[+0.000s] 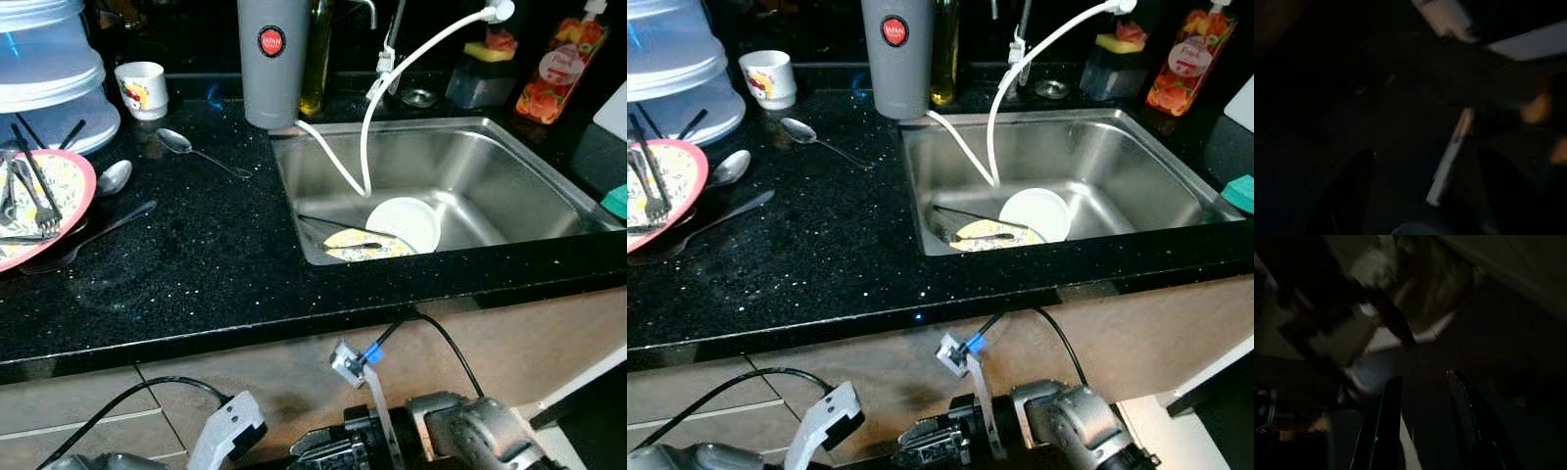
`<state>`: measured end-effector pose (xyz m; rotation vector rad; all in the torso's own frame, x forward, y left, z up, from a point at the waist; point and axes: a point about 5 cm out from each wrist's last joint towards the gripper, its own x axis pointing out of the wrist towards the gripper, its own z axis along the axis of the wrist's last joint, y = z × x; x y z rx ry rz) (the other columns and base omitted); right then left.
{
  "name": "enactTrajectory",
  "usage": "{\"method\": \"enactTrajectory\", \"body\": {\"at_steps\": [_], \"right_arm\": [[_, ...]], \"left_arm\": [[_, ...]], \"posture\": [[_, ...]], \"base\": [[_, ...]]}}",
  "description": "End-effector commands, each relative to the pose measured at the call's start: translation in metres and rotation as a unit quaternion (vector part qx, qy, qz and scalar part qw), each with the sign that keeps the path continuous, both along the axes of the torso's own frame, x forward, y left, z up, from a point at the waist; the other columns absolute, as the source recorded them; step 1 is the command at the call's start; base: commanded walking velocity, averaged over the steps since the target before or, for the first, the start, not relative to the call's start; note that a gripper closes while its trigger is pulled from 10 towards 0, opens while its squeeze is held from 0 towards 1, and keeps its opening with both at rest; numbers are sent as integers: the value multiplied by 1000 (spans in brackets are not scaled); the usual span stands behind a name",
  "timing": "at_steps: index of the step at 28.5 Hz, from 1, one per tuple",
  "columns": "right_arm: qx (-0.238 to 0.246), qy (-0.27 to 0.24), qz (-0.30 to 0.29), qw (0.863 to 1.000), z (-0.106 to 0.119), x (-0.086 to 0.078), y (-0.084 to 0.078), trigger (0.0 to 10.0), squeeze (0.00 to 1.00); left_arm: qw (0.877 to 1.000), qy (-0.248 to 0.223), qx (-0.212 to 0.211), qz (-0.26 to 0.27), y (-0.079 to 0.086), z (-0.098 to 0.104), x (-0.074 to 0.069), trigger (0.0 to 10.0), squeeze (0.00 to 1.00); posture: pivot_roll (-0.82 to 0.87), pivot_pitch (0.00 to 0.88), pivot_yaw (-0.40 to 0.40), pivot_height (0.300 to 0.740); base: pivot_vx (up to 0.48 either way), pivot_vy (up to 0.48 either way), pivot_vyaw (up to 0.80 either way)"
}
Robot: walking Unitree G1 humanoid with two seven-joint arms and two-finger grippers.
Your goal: Kitchen organization
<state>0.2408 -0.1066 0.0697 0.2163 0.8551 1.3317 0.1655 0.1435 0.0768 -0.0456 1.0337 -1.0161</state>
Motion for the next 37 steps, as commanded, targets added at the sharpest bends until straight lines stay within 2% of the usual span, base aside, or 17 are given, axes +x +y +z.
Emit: {"method": "enactTrajectory", "body": {"at_steps": [1,6,10,12,15,17,21,25,26,27,28,29,31,32,33,34,37], "right_arm": [[-45,7,-20,999,-20,-3,-3,10000,0],[-120,28,-77,989,-52,-4,-10,10000,0],[-160,31,-114,980,-67,-4,-16,10000,0],[-209,24,-165,964,-83,-3,-24,10000,0],[-288,8,-224,931,-108,-11,-36,10000,0],[-314,4,-239,919,-114,-14,-41,10000,0],[-358,4,-271,894,-125,-21,-50,10000,0],[-369,-10,-297,881,-129,-24,-53,10000,0],[-372,-18,-321,870,-134,-26,-54,10000,0],[-372,-18,-321,870,-134,-26,-54,10000,0],[-372,-21,-349,860,-137,-28,-54,10000,0],[-372,-21,-349,860,-137,-28,-54,10000,0],[-346,6,-427,836,-139,-29,-57,10000,0],[-346,6,-427,836,-139,-29,-57,10000,0],[-332,19,-455,826,-139,-29,-58,10000,0],[-312,49,-519,794,-140,-30,-66,10000,0],[-303,64,-557,771,-140,-31,-72,10000,0]], "left_arm": [[998,2,52,31,3,-17,-1,10000,0],[986,-17,138,96,15,-46,0,10000,0],[974,-26,175,141,23,-62,2,10000,0],[960,-53,199,189,29,-77,6,10000,0],[939,-27,216,267,42,-105,-1,10000,0],[933,-8,219,286,46,-111,-6,10000,0],[925,-6,236,299,50,-123,-13,10000,0],[919,-6,232,318,49,-131,-16,10000,0],[914,-27,229,335,50,-138,-16,10000,0],[914,-27,229,335,50,-138,-16,10000,0],[909,-41,227,347,52,-145,-15,10000,0],[909,-41,227,347,52,-145,-15,10000,0],[898,-51,218,378,53,-149,-11,10000,0],[898,-51,218,378,53,-149,-11,10000,0],[899,-65,215,377,54,-148,-8,10000,0],[900,-59,237,362,55,-151,-7,10000,0],[908,-52,217,356,52,-151,-4,10000,0]], "posture": [[125,135,-18,740],[124,135,-16,740],[125,136,-17,740],[125,136,-17,740],[122,136,-23,740],[122,136,-23,740],[116,141,-22,740],[116,142,-23,740],[104,132,-30,740],[104,132,-30,740],[102,130,-37,740],[102,130,-37,740],[102,126,-44,740],[102,126,-44,740],[102,126,-44,740],[102,129,-47,740],[102,129,-47,740]], "base": [[0,0,0],[0,0,0],[0,0,0],[0,0,0],[0,0,0],[0,0,0],[0,0,0],[0,0,0],[0,0,0],[0,0,0],[0,0,0],[0,0,0],[0,0,0],[0,0,0],[0,0,0],[0,0,0],[0,0,0]]}}
